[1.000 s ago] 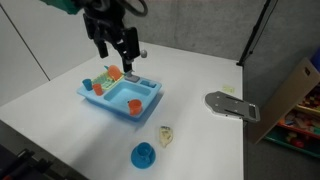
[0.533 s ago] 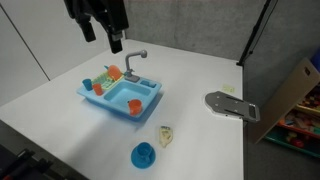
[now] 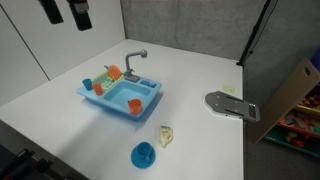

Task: Put the orange mug on the right corner of the sink

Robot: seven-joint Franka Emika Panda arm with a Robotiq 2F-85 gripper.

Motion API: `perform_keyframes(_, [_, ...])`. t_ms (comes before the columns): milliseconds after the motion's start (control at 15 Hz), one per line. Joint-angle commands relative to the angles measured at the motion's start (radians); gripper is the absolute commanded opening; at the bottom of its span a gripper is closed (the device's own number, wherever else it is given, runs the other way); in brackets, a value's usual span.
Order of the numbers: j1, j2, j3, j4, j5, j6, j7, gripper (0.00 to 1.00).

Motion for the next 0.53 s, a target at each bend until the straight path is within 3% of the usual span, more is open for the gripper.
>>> perform_keyframes(0, [0.044, -0.074, -0.012, 0.006, 0.016, -0.079, -0.045, 1.00])
perform_keyframes(467, [0.088, -0.142, -0.023, 0.017, 0.026, -0.165, -0.086, 1.00])
